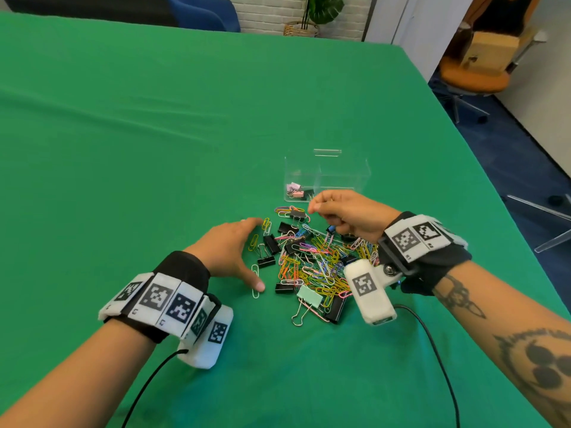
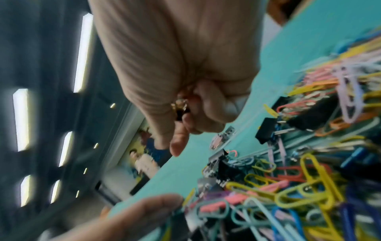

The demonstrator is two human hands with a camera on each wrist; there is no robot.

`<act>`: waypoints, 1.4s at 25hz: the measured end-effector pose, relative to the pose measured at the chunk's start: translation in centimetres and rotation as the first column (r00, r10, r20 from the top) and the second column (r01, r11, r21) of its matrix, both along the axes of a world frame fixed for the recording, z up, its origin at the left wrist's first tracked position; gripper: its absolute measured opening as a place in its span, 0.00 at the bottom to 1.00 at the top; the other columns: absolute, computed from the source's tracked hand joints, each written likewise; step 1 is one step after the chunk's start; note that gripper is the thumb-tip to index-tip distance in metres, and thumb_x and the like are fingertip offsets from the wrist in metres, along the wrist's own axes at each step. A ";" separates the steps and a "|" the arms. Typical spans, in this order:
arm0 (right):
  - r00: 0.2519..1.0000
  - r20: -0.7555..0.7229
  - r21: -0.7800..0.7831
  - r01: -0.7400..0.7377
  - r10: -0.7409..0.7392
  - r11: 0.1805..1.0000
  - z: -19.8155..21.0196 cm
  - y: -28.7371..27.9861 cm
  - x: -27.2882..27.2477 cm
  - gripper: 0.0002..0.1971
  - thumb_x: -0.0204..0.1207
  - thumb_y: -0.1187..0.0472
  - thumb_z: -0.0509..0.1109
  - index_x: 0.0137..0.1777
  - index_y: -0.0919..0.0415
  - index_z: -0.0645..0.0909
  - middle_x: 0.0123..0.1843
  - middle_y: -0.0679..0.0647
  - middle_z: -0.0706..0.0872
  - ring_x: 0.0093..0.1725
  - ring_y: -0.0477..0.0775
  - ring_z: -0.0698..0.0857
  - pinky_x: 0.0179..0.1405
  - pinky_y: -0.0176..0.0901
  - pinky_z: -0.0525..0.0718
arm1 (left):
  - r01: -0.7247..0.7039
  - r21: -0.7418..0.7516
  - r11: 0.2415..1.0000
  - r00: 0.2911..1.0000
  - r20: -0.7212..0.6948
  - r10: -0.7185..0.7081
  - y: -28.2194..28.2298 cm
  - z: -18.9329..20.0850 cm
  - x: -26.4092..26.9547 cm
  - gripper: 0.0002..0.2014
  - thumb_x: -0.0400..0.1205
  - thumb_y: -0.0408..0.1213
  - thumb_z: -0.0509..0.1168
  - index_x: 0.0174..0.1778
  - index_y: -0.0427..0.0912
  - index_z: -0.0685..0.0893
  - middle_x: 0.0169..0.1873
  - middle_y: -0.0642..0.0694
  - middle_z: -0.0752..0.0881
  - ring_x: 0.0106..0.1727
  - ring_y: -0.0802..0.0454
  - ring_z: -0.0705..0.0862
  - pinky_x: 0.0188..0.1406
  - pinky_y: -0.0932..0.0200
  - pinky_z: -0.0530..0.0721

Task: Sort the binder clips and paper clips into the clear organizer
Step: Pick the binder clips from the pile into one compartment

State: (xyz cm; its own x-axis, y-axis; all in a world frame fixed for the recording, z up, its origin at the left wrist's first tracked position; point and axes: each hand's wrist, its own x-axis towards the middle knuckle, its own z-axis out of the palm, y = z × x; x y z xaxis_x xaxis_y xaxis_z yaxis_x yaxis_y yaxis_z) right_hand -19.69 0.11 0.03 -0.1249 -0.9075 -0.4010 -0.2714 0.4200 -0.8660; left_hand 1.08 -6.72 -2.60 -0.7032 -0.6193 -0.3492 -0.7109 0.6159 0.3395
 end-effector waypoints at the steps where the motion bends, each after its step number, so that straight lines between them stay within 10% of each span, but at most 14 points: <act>1: 0.992 -0.110 -0.005 -0.071 0.070 0.997 0.0 -0.2 0.5 0.10 0.81 0.62 0.62 0.38 0.56 0.77 0.27 0.49 0.70 0.19 0.40 0.65 0.18 0.30 0.62 | 0.004 0.026 1.000 1.000 -0.006 -0.004 0.0 0.0 0.4 0.60 0.56 0.50 0.82 0.80 0.46 0.53 0.78 0.46 0.66 0.78 0.49 0.67 0.77 0.56 0.64; 5: 0.719 -0.654 -0.018 -0.324 0.234 0.946 -0.5 -1.2 3.4 0.15 0.75 0.48 0.69 0.43 0.62 0.84 0.40 0.59 0.85 0.40 0.54 0.81 0.38 0.42 0.73 | 0.053 0.043 0.998 0.998 0.025 -0.054 -0.2 -0.2 0.7 0.63 0.55 0.49 0.83 0.81 0.47 0.49 0.81 0.46 0.60 0.82 0.51 0.60 0.79 0.59 0.59; 10: 0.363 -0.793 0.282 -0.493 0.489 0.824 -0.3 0.3 3.9 0.25 0.75 0.49 0.69 0.73 0.43 0.72 0.69 0.52 0.82 0.67 0.58 0.79 0.60 0.48 0.79 | 0.053 0.036 0.998 0.998 0.029 -0.055 -0.5 -0.6 0.6 0.63 0.55 0.47 0.83 0.81 0.47 0.49 0.81 0.45 0.60 0.81 0.50 0.60 0.78 0.59 0.60; 15: 0.486 -0.803 0.123 -0.432 0.346 0.893 0.7 2.6 1.3 0.25 0.75 0.51 0.70 0.72 0.44 0.73 0.68 0.52 0.84 0.61 0.53 0.84 0.59 0.42 0.77 | 0.070 0.048 0.996 0.997 -0.027 -0.068 -0.4 0.3 0.2 0.57 0.59 0.46 0.81 0.80 0.47 0.54 0.81 0.45 0.60 0.81 0.50 0.60 0.78 0.60 0.58; 19: 0.362 -0.778 0.289 -0.520 0.514 0.804 0.0 6.0 1.6 0.27 0.77 0.51 0.68 0.76 0.40 0.67 0.50 0.58 0.88 0.50 0.55 0.84 0.40 0.38 0.68 | 0.229 -0.069 0.971 0.970 -0.069 -0.233 2.7 0.9 -0.7 0.36 0.68 0.53 0.74 0.72 0.50 0.71 0.76 0.46 0.67 0.77 0.49 0.65 0.75 0.58 0.66; 22: 0.301 -0.809 0.321 -0.494 0.505 0.808 0.0 7.0 1.4 0.28 0.76 0.52 0.68 0.76 0.37 0.65 0.30 0.45 0.75 0.44 0.54 0.76 0.26 0.37 0.63 | 0.348 -0.141 0.927 0.937 0.028 -0.348 5.3 0.7 -1.0 0.17 0.70 0.48 0.73 0.52 0.49 0.80 0.55 0.50 0.78 0.59 0.50 0.78 0.52 0.57 0.76; 26: 0.401 -0.826 0.215 -0.425 0.396 0.879 0.3 8.3 -0.1 0.24 0.74 0.53 0.70 0.71 0.42 0.74 0.53 0.50 0.87 0.57 0.54 0.82 0.42 0.39 0.72 | 0.252 -0.121 0.960 0.967 0.058 -0.247 4.6 0.9 -0.3 0.11 0.69 0.37 0.74 0.45 0.46 0.82 0.46 0.51 0.76 0.52 0.48 0.80 0.50 0.55 0.79; 29: 0.478 -0.818 0.154 -0.356 0.321 0.922 -0.1 9.8 -1.2 0.17 0.74 0.52 0.71 0.63 0.50 0.79 0.44 0.47 0.84 0.52 0.55 0.83 0.39 0.38 0.72 | 0.244 -0.151 0.958 0.965 0.133 -0.225 4.1 1.6 -0.1 0.16 0.67 0.39 0.76 0.49 0.48 0.82 0.50 0.51 0.78 0.54 0.50 0.79 0.49 0.57 0.76; 32: 0.436 -0.764 0.273 -0.449 0.475 0.851 -1.0 11.0 0.0 0.22 0.75 0.52 0.69 0.70 0.46 0.75 0.63 0.48 0.85 0.61 0.53 0.83 0.53 0.41 0.77 | 0.296 -0.175 0.939 0.955 0.053 -0.291 5.3 1.8 -1.7 0.26 0.72 0.49 0.71 0.65 0.50 0.74 0.65 0.48 0.75 0.66 0.49 0.75 0.61 0.56 0.76; 35: 0.485 -0.755 0.233 -0.429 0.440 0.873 -0.6 10.8 0.5 0.20 0.77 0.58 0.67 0.69 0.46 0.77 0.57 0.49 0.87 0.49 0.50 0.85 0.49 0.36 0.78 | 0.384 -0.153 0.911 0.920 0.146 -0.363 6.5 0.8 -3.5 0.35 0.77 0.58 0.61 0.79 0.55 0.56 0.83 0.48 0.51 0.82 0.48 0.57 0.78 0.43 0.64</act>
State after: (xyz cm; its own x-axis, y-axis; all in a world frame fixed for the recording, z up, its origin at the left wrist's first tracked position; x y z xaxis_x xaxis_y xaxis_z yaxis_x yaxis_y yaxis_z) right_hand -19.21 10.88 -0.58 0.0231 -0.9316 -0.3628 -0.9717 0.0645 -0.2274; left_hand -2.46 -0.26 -1.85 -0.8579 -0.3772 -0.3490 -0.4439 0.8860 0.1338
